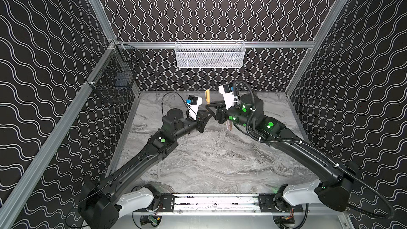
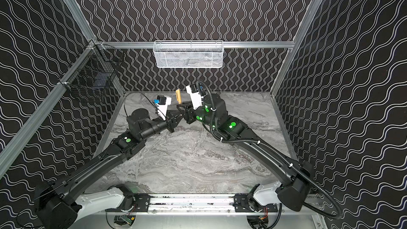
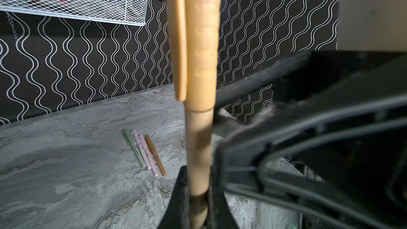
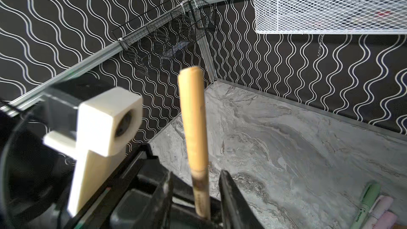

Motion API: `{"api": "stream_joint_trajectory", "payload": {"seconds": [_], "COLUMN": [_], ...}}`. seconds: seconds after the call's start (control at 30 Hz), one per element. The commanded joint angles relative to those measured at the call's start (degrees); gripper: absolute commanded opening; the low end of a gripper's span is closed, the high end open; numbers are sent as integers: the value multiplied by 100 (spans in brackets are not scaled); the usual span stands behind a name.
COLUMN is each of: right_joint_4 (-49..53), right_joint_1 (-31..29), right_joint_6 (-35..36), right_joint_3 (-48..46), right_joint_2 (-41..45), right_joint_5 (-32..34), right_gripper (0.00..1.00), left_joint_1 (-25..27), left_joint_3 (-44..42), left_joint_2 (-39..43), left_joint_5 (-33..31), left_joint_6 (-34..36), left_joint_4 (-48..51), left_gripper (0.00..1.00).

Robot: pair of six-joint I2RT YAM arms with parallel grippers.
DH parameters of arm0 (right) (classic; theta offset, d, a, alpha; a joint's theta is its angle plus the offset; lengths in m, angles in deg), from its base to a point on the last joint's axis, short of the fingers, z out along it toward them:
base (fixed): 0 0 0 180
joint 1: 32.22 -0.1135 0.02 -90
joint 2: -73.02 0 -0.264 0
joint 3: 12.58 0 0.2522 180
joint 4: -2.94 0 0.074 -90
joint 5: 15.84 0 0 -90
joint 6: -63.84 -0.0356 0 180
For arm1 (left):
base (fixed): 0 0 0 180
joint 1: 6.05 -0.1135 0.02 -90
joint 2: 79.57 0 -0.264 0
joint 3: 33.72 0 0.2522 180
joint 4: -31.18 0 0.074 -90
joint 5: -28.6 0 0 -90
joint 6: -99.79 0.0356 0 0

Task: Insert the pens into the pen caps
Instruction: 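Grasp the capped pen with right and open the left gripper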

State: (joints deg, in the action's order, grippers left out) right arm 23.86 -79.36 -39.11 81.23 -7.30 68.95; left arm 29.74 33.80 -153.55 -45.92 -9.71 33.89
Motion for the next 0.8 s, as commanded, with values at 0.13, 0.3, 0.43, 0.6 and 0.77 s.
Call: {"api": "stream_joint_trajectory", "payload": {"seconds": [0.13, 0.3, 0.43, 0.6, 0.77], "right_joint_4": [-257, -317, -418, -449, -722], "right_joint_1": [3, 1, 3, 173, 861], "right_joint_6": [-46, -101, -138, -251, -1005], "right_joint_3": [70, 107, 115, 377, 344], "right_joint_2": [-108, -65, -19, -63, -15], "right_joint_5": [-85, -236, -145, 161, -300], "right_gripper": [16, 0, 0, 0, 0], "left_joint_1": [-9, -10, -8, -10, -4], "left_joint_3": [3, 47, 32, -36, -66], "left_joint_2": [14, -21, 17, 168, 358], "left_joint_5": [121, 168, 33, -205, -608], "left_joint_6": [-75, -96, -121, -112, -112], "left_joint_4": [-310, -268, -208, -201, -64], "left_gripper": [0, 4, 51, 89, 96]}}
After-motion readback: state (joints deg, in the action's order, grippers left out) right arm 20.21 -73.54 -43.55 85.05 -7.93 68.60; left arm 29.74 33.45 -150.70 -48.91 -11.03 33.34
